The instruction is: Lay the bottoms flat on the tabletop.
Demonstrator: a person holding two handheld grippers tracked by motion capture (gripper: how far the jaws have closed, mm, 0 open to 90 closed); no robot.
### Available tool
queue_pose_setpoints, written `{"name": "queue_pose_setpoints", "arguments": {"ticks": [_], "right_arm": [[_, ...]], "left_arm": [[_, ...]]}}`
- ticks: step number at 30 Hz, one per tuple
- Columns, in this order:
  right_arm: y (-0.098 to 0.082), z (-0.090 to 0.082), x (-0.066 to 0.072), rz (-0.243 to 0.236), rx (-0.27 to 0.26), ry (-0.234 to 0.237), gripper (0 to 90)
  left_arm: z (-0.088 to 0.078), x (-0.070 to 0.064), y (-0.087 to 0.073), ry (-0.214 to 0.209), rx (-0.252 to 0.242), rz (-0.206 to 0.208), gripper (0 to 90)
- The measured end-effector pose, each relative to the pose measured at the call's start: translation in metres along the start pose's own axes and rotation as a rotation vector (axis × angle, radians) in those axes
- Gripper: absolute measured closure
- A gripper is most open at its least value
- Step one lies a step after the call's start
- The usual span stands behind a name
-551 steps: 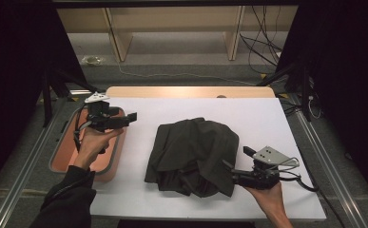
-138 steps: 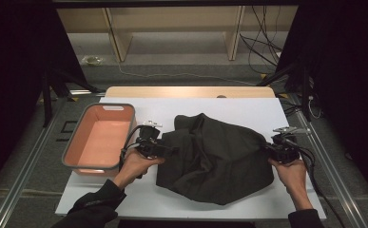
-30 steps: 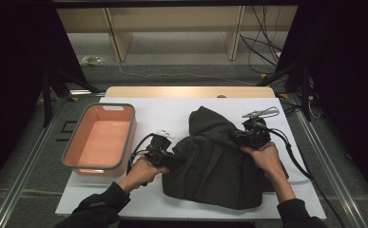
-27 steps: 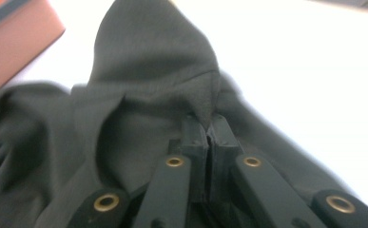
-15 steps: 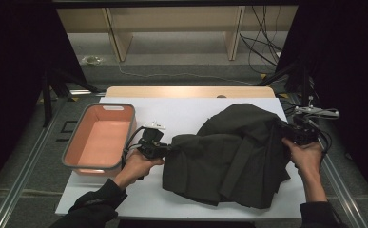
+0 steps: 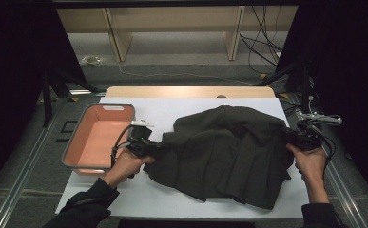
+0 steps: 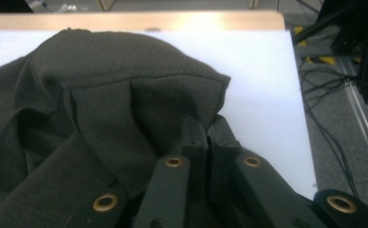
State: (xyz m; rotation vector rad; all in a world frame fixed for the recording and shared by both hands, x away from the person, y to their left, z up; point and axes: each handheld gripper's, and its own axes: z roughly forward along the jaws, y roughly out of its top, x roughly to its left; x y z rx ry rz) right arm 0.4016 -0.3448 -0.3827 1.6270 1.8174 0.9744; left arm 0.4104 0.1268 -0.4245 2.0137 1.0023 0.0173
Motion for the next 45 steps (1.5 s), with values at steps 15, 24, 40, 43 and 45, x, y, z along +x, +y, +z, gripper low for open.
{"name": "queue_pose_setpoints", "arguments": {"ticks": [15, 24, 40, 43, 45], "right_arm": [[-0.019, 0.014, 0.000, -0.018, 0.100, 0.070, 54.7], [-0.026, 0.022, 0.000, -0.002, 0.171, 0.083, 37.1], [-0.049, 0.061, -0.003, -0.022, 0.333, 0.089, 30.1], [-0.054, 0.065, 0.003, -0.051, 0.361, 0.064, 42.5], [-0.053, 0.062, 0.004, -0.047, 0.380, 0.074, 62.1]], "left_arm": [[-0.009, -0.002, 0.013, -0.044, 0.020, -0.026, 50.4], [-0.001, 0.008, 0.040, 0.000, -0.029, -0.086, 41.5], [0.079, 0.005, 0.001, -0.024, 0.278, -0.045, 76.5], [0.076, 0.001, -0.003, -0.045, 0.282, -0.036, 80.6], [0.073, -0.001, -0.006, -0.058, 0.286, -0.027, 81.7]]}}
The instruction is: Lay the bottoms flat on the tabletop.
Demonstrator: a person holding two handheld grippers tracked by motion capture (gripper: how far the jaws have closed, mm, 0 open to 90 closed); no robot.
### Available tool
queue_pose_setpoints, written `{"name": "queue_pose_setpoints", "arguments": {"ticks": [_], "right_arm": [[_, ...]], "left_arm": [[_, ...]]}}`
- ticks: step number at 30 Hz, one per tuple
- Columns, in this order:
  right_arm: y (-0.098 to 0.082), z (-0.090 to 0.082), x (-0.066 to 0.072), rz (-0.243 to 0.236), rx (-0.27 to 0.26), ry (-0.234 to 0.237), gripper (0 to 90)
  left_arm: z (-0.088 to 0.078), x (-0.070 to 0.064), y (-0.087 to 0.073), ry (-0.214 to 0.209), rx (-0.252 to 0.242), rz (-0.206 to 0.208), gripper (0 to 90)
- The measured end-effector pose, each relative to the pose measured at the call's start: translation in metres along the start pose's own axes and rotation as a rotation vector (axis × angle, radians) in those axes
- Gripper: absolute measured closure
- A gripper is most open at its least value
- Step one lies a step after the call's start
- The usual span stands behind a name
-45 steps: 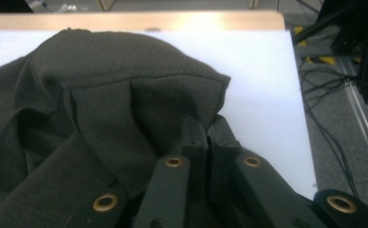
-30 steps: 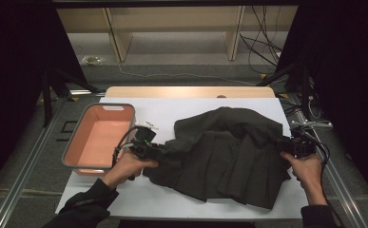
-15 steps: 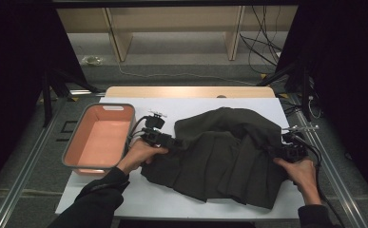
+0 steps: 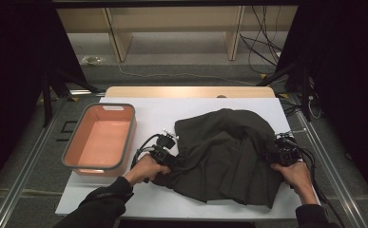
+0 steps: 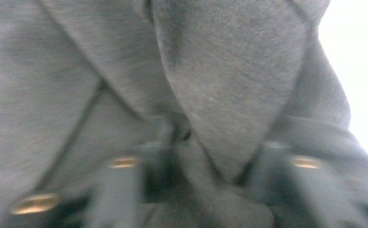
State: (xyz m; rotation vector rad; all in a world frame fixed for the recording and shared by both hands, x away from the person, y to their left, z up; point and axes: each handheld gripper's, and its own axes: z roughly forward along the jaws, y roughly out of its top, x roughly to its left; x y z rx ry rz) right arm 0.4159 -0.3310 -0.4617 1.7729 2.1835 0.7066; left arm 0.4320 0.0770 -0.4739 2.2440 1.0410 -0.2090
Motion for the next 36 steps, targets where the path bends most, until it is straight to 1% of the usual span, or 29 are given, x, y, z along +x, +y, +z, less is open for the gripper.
{"name": "queue_pose_setpoints", "arguments": {"ticks": [1, 2, 3, 5, 6, 7, 10, 11, 13, 15, 16, 18, 19, 20, 21, 22, 23, 24, 25, 26, 27, 29, 30, 31, 32, 34, 36], "right_arm": [[-0.001, -0.001, 0.000, 0.011, 0.008, 0.025, 69.8], [-0.003, -0.001, 0.001, 0.011, 0.019, 0.038, 75.8], [-0.006, -0.001, 0.002, 0.011, 0.032, 0.053, 78.6], [-0.008, -0.003, 0.007, 0.006, 0.044, 0.058, 80.7], [-0.011, -0.005, 0.009, -0.006, 0.049, 0.066, 81.3], [-0.013, -0.007, 0.011, -0.012, 0.053, 0.072, 81.5], [-0.022, -0.016, 0.018, -0.026, 0.069, 0.103, 82.1], [-0.026, -0.020, 0.021, -0.037, 0.070, 0.115, 82.2], [-0.033, -0.026, 0.024, -0.062, 0.067, 0.117, 82.2], [-0.037, -0.033, 0.027, -0.069, 0.062, 0.125, 82.1], [-0.038, -0.036, 0.027, -0.076, 0.051, 0.129, 82.0], [-0.038, -0.042, 0.028, -0.079, 0.012, 0.106, 81.1], [-0.035, -0.045, 0.028, -0.067, -0.022, 0.091, 80.6], [-0.033, -0.047, 0.027, -0.059, -0.042, 0.087, 80.3], [-0.030, -0.049, 0.026, -0.053, -0.077, 0.077, 80.2], [-0.028, -0.050, 0.025, -0.052, -0.097, 0.069, 80.2], [-0.024, -0.051, 0.025, -0.053, -0.113, 0.054, 80.2], [-0.020, -0.052, 0.024, -0.059, -0.128, 0.036, 80.3], [-0.015, -0.052, 0.023, -0.062, -0.143, 0.016, 80.5], [-0.012, -0.052, 0.022, -0.066, -0.155, 0.004, 80.8], [-0.007, -0.053, 0.021, -0.063, -0.169, -0.009, 81.1], [0.002, -0.056, 0.017, -0.051, -0.202, -0.024, 81.6], [0.005, -0.058, 0.016, -0.051, -0.217, -0.030, 81.8], [0.010, -0.061, 0.013, -0.046, -0.236, -0.036, 81.9], [0.015, -0.063, 0.009, -0.035, -0.261, -0.044, 82.1], [0.021, -0.065, 0.002, -0.014, -0.288, -0.051, 82.1], [0.027, -0.062, -0.005, 0.005, -0.293, -0.058, 82.0]], "left_arm": [[-0.001, -0.001, -0.002, 0.001, 0.001, 0.010, 81.9], [-0.003, -0.003, -0.005, 0.002, 0.001, 0.016, 82.0], [-0.004, -0.003, -0.007, 0.002, 0.002, 0.019, 82.2], [-0.008, -0.004, -0.011, 0.010, -0.006, 0.031, 82.3], [-0.009, -0.004, -0.012, 0.016, -0.012, 0.031, 82.3], [-0.010, -0.004, -0.014, 0.009, -0.010, 0.026, 82.4], [-0.019, -0.007, -0.020, 0.006, -0.006, 0.047, 82.6], [-0.021, -0.008, -0.022, 0.005, -0.011, 0.047, 82.6], [-0.027, -0.008, -0.026, -0.001, -0.018, 0.043, 82.6], [-0.033, -0.008, -0.030, -0.009, -0.022, 0.042, 82.6], [-0.036, -0.008, -0.032, -0.021, -0.025, 0.038, 82.6], [-0.039, -0.007, -0.033, -0.022, -0.034, 0.031, 82.3], [-0.040, -0.006, -0.033, -0.023, -0.035, 0.029, 81.5], [-0.039, -0.006, -0.031, -0.026, -0.039, 0.022, 80.6], [-0.039, -0.006, -0.031, -0.028, -0.037, 0.022, 79.1], [-0.039, -0.006, -0.030, -0.030, -0.039, 0.023, 77.3], [-0.040, -0.006, -0.029, -0.034, -0.044, 0.025, 74.2], [-0.040, -0.007, -0.028, -0.041, -0.043, 0.020, 69.3], [-0.040, -0.008, -0.027, -0.043, -0.038, 0.019, 59.1], [-0.039, -0.009, -0.027, -0.038, -0.022, 0.033, 53.1], [-0.038, -0.010, -0.027, -0.034, -0.017, 0.030, 49.1], [-0.039, -0.009, -0.024, -0.025, -0.018, 0.023, 44.9], [-0.042, -0.009, -0.021, -0.017, -0.034, 0.010, 42.4], [-0.048, -0.006, -0.018, -0.011, -0.065, 0.003, 40.9], [-0.052, -0.005, -0.015, -0.011, -0.088, -0.009, 40.3], [-0.060, -0.002, -0.008, -0.004, -0.137, -0.040, 38.6], [-0.061, 0.000, -0.004, 0.007, -0.156, -0.048, 37.3]]}}
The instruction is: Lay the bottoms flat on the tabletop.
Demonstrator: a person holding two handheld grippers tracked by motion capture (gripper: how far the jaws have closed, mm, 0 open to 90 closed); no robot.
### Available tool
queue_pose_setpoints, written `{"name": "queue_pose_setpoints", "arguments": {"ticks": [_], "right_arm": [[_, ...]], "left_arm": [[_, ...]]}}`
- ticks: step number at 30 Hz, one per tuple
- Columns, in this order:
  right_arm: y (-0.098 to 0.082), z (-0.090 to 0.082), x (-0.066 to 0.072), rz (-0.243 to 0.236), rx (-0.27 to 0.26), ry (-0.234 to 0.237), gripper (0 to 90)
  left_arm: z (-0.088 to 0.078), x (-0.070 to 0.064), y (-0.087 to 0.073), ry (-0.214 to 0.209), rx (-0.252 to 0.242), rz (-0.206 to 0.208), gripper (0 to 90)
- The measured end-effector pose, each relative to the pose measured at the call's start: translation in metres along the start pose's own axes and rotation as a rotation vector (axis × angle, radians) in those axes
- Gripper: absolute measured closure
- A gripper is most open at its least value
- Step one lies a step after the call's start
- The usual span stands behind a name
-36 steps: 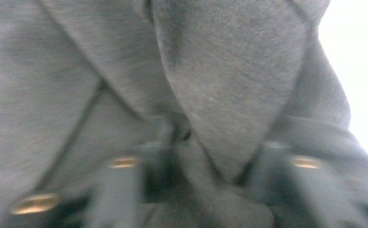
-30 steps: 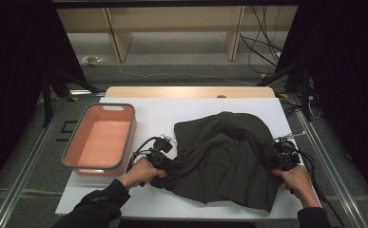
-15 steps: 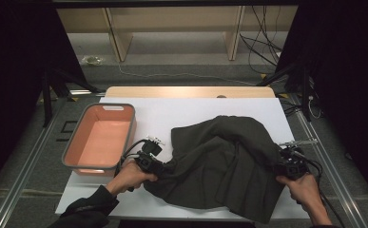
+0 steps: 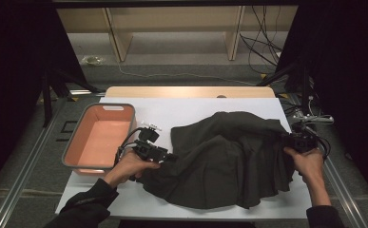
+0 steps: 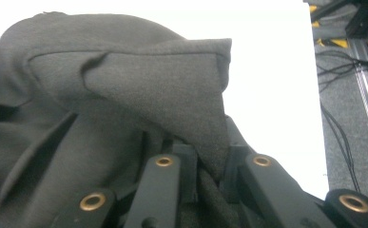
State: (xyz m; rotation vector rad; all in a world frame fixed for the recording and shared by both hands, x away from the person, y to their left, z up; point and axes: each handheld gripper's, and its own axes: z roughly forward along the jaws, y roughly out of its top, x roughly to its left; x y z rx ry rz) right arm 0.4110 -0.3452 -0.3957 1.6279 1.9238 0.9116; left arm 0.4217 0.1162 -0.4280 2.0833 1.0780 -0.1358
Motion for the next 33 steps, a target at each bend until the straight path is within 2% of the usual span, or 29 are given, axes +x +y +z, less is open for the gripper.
{"name": "queue_pose_setpoints", "arguments": {"ticks": [3, 5, 8, 9, 11, 13, 15, 16, 17, 18, 19, 20, 22, 23, 24, 25, 26, 29, 31, 33], "right_arm": [[-0.001, 0.014, -0.005, 0.018, 0.035, 0.000, 80.7], [-0.007, 0.027, -0.006, 0.004, 0.086, 0.006, 76.5], [-0.012, 0.038, -0.006, -0.005, 0.137, 0.008, 57.4], [-0.014, 0.041, -0.008, -0.009, 0.144, 0.021, 52.0], [-0.015, 0.041, -0.010, -0.003, 0.153, 0.025, 44.8], [-0.017, 0.043, -0.011, -0.004, 0.180, 0.030, 36.9], [-0.020, 0.046, -0.012, -0.025, 0.200, 0.011, 33.4], [-0.022, 0.049, -0.013, -0.024, 0.215, 0.015, 31.7], [-0.023, 0.051, -0.015, -0.026, 0.231, 0.008, 30.2], [-0.025, 0.054, -0.016, -0.031, 0.245, -0.004, 29.4], [-0.028, 0.058, -0.018, -0.031, 0.267, -0.004, 28.5], [-0.030, 0.061, -0.019, -0.025, 0.278, 0.001, 28.5], [-0.034, 0.066, -0.019, -0.014, 0.298, 0.020, 30.1], [-0.034, 0.065, -0.017, -0.026, 0.296, 0.010, 35.1], [-0.034, 0.064, -0.015, -0.036, 0.305, 0.006, 41.6], [-0.033, 0.062, -0.013, -0.036, 0.308, 0.009, 51.8], [-0.033, 0.060, -0.011, -0.017, 0.319, 0.021, 62.0], [-0.036, 0.055, -0.006, -0.010, 0.339, 0.056, 79.3], [-0.040, 0.051, -0.004, 0.011, 0.355, 0.102, 81.9], [-0.045, 0.045, 0.004, -0.010, 0.380, 0.130, 82.8]], "left_arm": [[0.013, -0.001, 0.004, 0.031, 0.021, -0.004, 34.6], [0.026, 0.000, 0.005, 0.050, 0.044, -0.012, 32.7], [0.042, 0.004, 0.004, 0.077, 0.088, -0.036, 30.5], [0.045, 0.005, 0.003, 0.082, 0.107, -0.032, 30.2], [0.054, 0.005, -0.001, 0.089, 0.149, -0.029, 29.8], [0.061, 0.003, -0.004, 0.090, 0.169, -0.035, 30.5], [0.064, 0.001, -0.007, 0.103, 0.168, -0.019, 33.1], [0.064, -0.001, -0.007, 0.116, 0.168, -0.004, 37.6], [0.064, -0.001, -0.007, 0.088, 0.175, -0.005, 46.6], [0.066, -0.001, -0.009, 0.085, 0.167, -0.010, 54.6], [0.065, -0.001, -0.009, 0.104, 0.173, 0.014, 60.1], [0.064, -0.001, -0.009, 0.100, 0.174, 0.017, 64.7], [0.064, -0.001, -0.009, 0.087, 0.160, 0.004, 72.5], [0.063, -0.001, -0.010, 0.087, 0.158, 0.006, 74.8], [0.062, -0.001, -0.009, 0.084, 0.152, 0.009, 76.7], [0.061, -0.001, -0.009, 0.081, 0.148, 0.010, 77.7], [0.060, -0.001, -0.010, 0.079, 0.144, 0.015, 78.4], [0.057, -0.001, -0.010, 0.082, 0.127, 0.013, 79.2], [0.054, -0.002, -0.010, 0.085, 0.119, 0.015, 79.4], [0.050, -0.001, -0.009, 0.090, 0.104, 0.019, 79.6]]}}
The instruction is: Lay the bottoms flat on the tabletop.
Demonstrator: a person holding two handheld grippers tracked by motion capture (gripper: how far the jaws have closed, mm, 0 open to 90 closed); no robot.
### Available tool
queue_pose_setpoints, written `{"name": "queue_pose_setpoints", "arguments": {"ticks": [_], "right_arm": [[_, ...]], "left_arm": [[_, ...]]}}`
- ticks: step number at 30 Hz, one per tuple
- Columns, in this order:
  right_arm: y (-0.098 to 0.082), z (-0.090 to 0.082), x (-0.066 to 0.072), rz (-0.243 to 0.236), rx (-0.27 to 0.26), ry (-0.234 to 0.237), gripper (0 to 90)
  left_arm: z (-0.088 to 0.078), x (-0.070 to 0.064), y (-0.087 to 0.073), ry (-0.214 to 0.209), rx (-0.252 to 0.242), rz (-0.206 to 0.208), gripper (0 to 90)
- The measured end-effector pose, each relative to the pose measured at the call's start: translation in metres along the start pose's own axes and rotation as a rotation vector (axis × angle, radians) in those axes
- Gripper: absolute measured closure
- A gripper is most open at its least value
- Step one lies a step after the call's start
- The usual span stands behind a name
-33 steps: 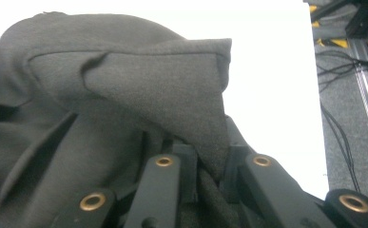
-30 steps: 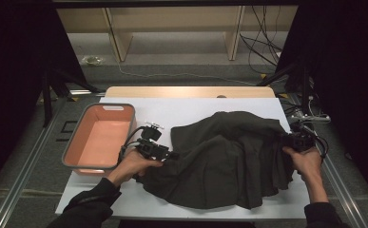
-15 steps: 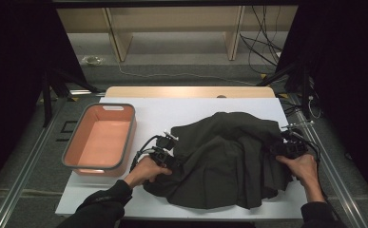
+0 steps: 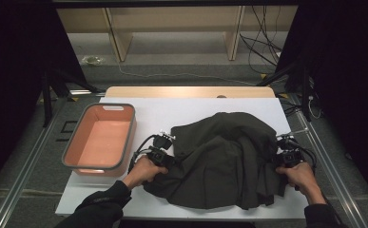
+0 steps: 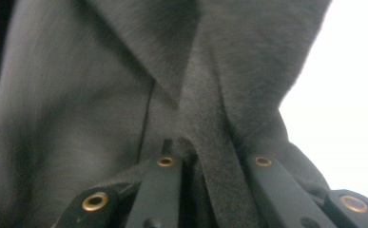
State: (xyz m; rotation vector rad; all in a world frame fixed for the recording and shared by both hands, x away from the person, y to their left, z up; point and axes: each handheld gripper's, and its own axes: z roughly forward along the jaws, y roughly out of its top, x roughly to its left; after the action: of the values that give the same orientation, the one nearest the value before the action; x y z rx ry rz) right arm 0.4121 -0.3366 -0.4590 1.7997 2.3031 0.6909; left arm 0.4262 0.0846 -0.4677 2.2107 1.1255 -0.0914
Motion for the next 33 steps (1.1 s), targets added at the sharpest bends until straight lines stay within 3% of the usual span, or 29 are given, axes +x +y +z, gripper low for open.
{"name": "queue_pose_setpoints", "arguments": {"ticks": [4, 10, 14, 15, 18, 21, 22, 28, 33], "right_arm": [[-0.016, -0.009, 0.019, -0.038, 0.040, 0.044, 83.3], [-0.040, -0.022, 0.036, -0.067, 0.076, 0.121, 83.4], [-0.049, -0.027, 0.044, -0.087, 0.075, 0.146, 81.4], [-0.049, -0.027, 0.044, -0.083, 0.067, 0.136, 78.2], [-0.044, -0.028, 0.039, -0.053, 0.031, 0.107, 55.2], [-0.036, -0.035, 0.033, -0.044, -0.033, -0.008, 42.8], [-0.032, -0.040, 0.030, -0.031, -0.076, -0.037, 41.9], [-0.014, -0.059, 0.010, 0.039, -0.187, 0.008, 41.3], [0.006, -0.049, 0.005, 0.050, -0.183, 0.029, 41.6]], "left_arm": [[-0.011, 0.004, 0.001, -0.002, -0.040, -0.013, 80.0], [-0.028, 0.011, 0.001, -0.003, -0.098, -0.041, 80.1], [-0.028, 0.012, 0.000, -0.001, -0.090, -0.041, 79.2], [-0.024, 0.012, 0.000, -0.001, -0.076, -0.042, 78.3], [-0.017, 0.009, -0.002, 0.003, -0.050, -0.026, 71.3], [-0.019, 0.008, 0.000, 0.001, -0.056, -0.026, 62.3], [-0.021, 0.008, 0.001, 0.006, -0.068, -0.026, 59.9], [-0.029, 0.012, 0.006, 0.006, -0.099, -0.034, 60.0], [-0.017, 0.006, 0.004, 0.003, -0.053, 0.000, 67.6]]}}
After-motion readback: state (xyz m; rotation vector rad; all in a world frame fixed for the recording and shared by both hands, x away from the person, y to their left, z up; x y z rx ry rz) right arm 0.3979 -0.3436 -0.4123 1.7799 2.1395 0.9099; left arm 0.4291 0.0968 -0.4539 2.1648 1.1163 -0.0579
